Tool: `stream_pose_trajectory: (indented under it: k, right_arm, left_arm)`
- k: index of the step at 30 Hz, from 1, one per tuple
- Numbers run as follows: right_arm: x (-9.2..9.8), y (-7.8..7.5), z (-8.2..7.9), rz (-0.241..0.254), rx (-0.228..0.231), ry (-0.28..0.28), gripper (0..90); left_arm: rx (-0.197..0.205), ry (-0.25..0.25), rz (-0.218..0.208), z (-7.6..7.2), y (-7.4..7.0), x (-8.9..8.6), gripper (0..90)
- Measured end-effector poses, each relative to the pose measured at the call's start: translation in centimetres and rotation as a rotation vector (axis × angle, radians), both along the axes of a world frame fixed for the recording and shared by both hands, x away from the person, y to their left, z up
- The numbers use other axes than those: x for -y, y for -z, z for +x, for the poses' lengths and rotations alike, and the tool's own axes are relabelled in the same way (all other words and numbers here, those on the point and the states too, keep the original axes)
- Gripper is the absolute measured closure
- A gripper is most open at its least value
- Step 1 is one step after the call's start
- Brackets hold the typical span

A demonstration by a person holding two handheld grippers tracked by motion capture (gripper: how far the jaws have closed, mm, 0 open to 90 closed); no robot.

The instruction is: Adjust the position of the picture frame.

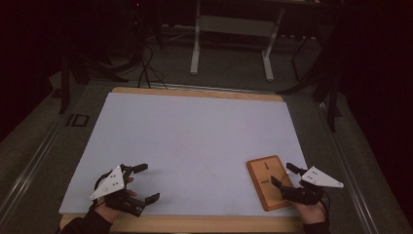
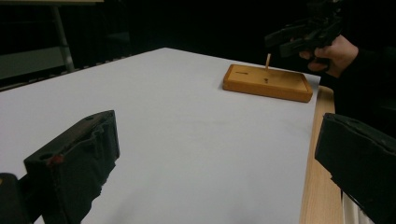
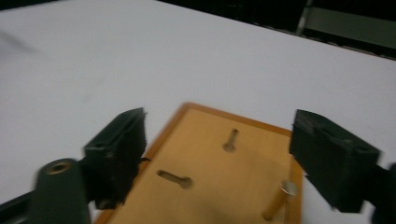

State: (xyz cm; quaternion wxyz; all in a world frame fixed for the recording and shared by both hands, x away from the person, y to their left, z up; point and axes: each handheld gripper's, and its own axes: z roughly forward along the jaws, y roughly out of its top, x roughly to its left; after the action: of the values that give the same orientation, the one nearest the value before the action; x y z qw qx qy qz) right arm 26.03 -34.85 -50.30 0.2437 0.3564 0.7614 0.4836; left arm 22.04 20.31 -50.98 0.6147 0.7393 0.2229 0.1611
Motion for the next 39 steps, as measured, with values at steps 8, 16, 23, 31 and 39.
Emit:
stream_pose_trajectory:
  k: [8, 16, 23, 31, 39]
  right_arm:
    - [1.4, 0.9, 0.6, -0.015, -0.039, 0.053, 39.5]
    - [2.2, 2.1, 0.9, -0.035, -0.092, 0.079, 47.9]
    - [2.5, 2.8, 0.8, -0.026, -0.131, 0.075, 68.9]
    - [2.3, 2.9, 0.8, -0.045, -0.134, 0.09, 78.1]
    - [2.2, 3.0, 0.8, -0.048, -0.127, 0.1, 81.4]
  left_arm:
    - [0.001, 0.001, 0.003, 0.0, 0.0, 0.0, 0.4]
    - [0.003, 0.002, 0.008, 0.0, 0.0, 0.1, 0.3]
    - [0.004, 0.004, 0.018, 0.0, 0.1, 0.2, 0.4]
    - [0.006, 0.003, 0.02, 0.0, 0.1, 0.2, 0.3]
    - [0.005, 0.002, 0.022, 0.0, 0.1, 0.2, 0.3]
